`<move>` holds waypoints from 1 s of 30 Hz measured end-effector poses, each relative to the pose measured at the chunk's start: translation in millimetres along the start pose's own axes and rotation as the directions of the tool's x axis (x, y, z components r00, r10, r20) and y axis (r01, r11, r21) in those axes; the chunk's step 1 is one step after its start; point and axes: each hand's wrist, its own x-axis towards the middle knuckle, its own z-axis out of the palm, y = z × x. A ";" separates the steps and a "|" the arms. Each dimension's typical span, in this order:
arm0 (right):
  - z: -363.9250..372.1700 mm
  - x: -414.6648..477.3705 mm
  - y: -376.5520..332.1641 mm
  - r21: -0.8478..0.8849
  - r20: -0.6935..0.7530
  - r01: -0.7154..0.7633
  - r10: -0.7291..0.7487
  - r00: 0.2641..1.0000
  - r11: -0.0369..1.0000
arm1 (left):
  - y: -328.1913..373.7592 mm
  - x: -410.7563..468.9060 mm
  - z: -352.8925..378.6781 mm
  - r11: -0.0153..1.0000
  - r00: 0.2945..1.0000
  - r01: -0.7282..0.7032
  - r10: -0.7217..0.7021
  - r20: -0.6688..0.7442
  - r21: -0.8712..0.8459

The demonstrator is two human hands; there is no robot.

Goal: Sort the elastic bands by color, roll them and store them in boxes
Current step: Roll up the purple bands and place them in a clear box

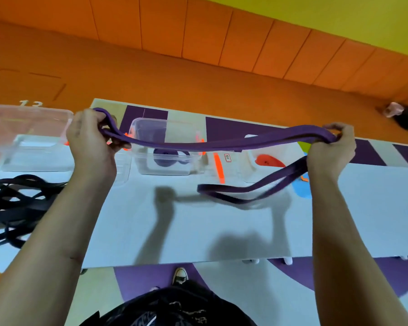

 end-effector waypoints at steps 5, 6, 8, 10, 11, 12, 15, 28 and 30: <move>27.2 -9.0 19.7 -0.438 0.297 0.153 -0.019 0.955 0.886 | -2.6 -8.8 -6.4 0.993 1.000 0.017 -0.019 0.021 0.114; 35.8 -15.5 27.9 -0.531 0.397 0.168 0.069 0.915 0.831 | -4.2 -11.3 -7.6 0.989 0.998 0.029 -0.038 0.058 0.145; 48.1 -32.7 47.9 -0.678 0.542 0.183 0.317 0.778 0.712 | -8.2 -17.0 -8.5 0.979 0.986 0.056 -0.085 0.141 0.196; 51.4 -54.1 68.5 -0.764 0.608 0.258 0.526 0.595 0.591 | -15.0 -24.1 -9.3 0.970 0.962 0.068 -0.125 0.242 0.234; 51.7 -66.6 78.1 -0.766 0.639 0.337 0.589 0.495 0.548 | -18.6 -27.6 -10.3 0.965 0.947 0.056 -0.133 0.291 0.258; 51.7 -78.0 85.6 -0.743 0.668 0.411 0.631 0.395 0.529 | -23.3 -31.5 -11.3 0.957 0.932 0.036 -0.136 0.334 0.289; 65.8 -100.8 71.9 -0.576 0.814 0.372 0.552 0.178 0.728 | -37.9 -39.2 -11.0 0.923 0.890 0.006 -0.180 0.419 0.384; 93.3 -171.1 -86.4 0.322 0.946 -0.401 -0.306 0.103 0.858 | -23.9 -26.9 15.1 0.888 0.937 -0.215 0.070 0.342 0.407; 100.4 -174.8 -87.3 0.316 0.949 -0.370 -0.298 0.105 0.874 | -20.5 -19.7 12.6 0.854 0.936 -0.283 0.146 0.320 0.438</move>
